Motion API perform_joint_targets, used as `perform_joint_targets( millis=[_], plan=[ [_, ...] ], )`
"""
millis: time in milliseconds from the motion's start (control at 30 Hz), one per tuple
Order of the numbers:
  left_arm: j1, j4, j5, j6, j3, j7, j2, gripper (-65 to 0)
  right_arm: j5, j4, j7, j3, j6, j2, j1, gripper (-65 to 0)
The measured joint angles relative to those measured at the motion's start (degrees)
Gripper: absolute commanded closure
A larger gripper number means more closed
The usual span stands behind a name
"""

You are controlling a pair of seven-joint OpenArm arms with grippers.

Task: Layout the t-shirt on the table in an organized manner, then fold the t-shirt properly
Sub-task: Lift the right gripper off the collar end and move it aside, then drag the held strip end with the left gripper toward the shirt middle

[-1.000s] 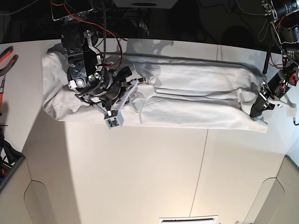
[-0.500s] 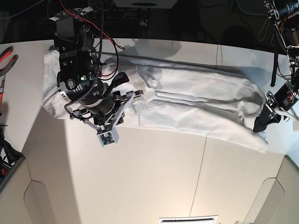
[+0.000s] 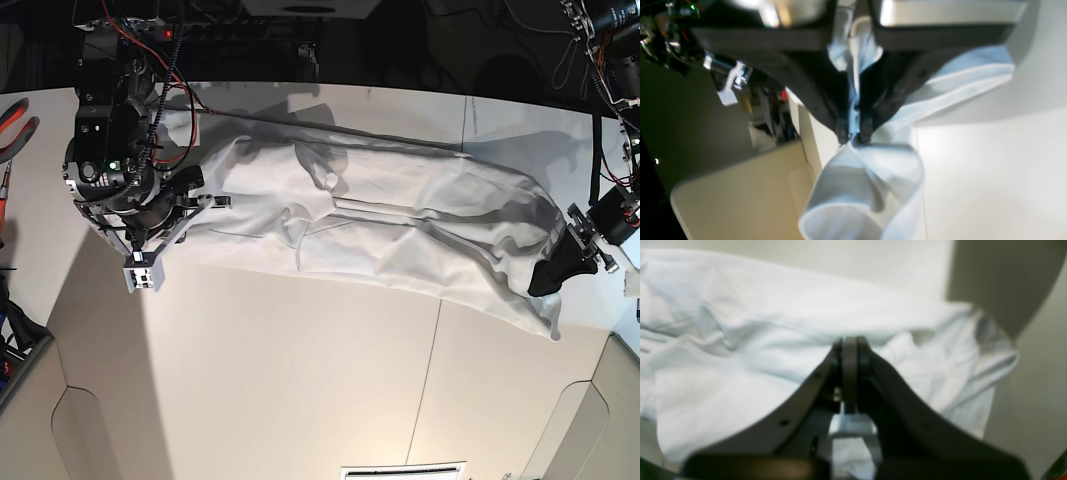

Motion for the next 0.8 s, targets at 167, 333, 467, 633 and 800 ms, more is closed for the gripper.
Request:
perform_joint_targets(
  millis=[167,333,467,633,800],
  plan=[
    [0.02,0.59,0.13,0.0,0.04,0.33,2.47,0.0,2.01,0.0,0.04,2.45,1.25,0.0,-1.57,0.0],
    [0.79,3.93,0.04,-0.02,3.89,0.46,3.19,0.0,1.99,0.0,0.07,2.49,1.53,-0.09,-1.84,0.0],
    [1.92,8.07,0.13,-0.07,9.03,0.52,3.69,0.0,2.01,0.0,0.09,2.49,1.66,-0.13,-1.84,0.0],
    [1.79,11.26,0.13,-0.09,11.74,0.02,6.34,0.0,2.01,0.0,0.31,2.49,1.66,-0.13,-1.84,0.0],
    [1.97,11.5,0.22,-0.09,15.34,0.07,9.94,0.0,2.01,0.0,0.37,2.49,1.66,-0.13,-1.84,0.0]
  ],
)
